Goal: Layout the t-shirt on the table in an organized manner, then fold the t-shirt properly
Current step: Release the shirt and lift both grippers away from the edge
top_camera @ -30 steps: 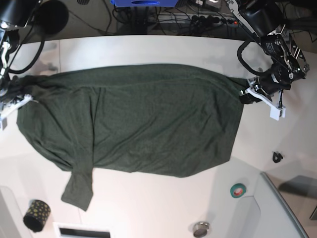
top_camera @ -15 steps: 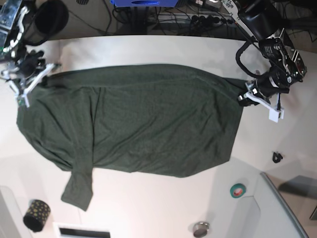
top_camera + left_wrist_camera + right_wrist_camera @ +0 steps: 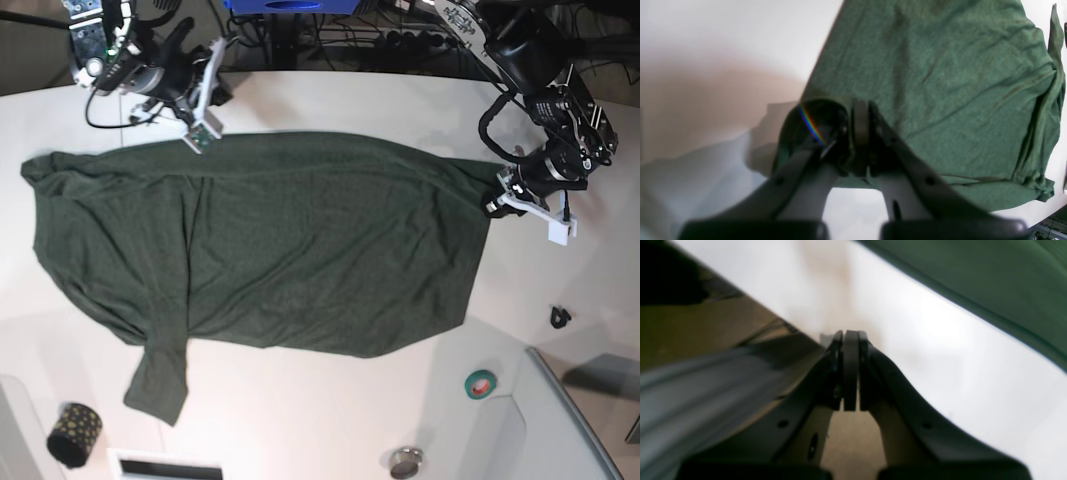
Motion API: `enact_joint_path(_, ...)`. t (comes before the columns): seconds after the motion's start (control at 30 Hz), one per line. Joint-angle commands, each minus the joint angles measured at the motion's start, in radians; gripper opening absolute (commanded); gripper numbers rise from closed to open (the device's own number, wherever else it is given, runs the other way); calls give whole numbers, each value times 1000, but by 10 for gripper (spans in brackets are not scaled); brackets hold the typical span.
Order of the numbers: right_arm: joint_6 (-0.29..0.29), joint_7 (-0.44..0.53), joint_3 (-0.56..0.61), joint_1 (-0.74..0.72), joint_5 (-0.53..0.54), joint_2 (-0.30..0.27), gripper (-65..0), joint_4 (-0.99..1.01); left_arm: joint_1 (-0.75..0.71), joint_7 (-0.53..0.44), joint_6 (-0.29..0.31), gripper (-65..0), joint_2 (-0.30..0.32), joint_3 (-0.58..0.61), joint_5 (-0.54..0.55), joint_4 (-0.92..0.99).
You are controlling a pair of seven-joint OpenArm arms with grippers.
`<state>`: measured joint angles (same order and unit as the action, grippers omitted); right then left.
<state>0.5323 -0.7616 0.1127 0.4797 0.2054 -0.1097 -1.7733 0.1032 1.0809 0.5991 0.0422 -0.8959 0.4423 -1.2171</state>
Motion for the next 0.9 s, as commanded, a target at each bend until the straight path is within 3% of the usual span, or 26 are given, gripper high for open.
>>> enact_joint_path(0.0, -5, 15, 2, -11, 2, -6, -636, -17, 16, -17, 3, -650, 15, 1, 16, -13)
enact_joint_path(0.07, -33, 15, 28, -14, 2, -8, -635, -23, 16, -18, 3, -650, 15, 1, 13, -11)
enact_joint_path(0.17, -139, 41, 92, -17, -2, -31, -635, -35, 16, -18, 3, -650, 15, 1, 13, -11)
enact_joint_path(0.27, -243, 112, 213, -19, -76, -87, -633, -40, 16, -18, 3, -650, 15, 2, 11, -11)
enact_joint_path(0.37, -352, 149, 289, -19, -176, -95, -633, -40, 16, -18, 2, -650, 15, 5, 11, -11)
enact_joint_path(0.5, -364, 152, 312, -19, -197, -94, -633, -38, 30, -18, 2, -650, 17, 2, 11, -11)
enact_joint_path(0.87, -364, 152, 312, -12, -197, -94, -633, -35, 92, -23, 2, -262, 12, 1, 11, -8)
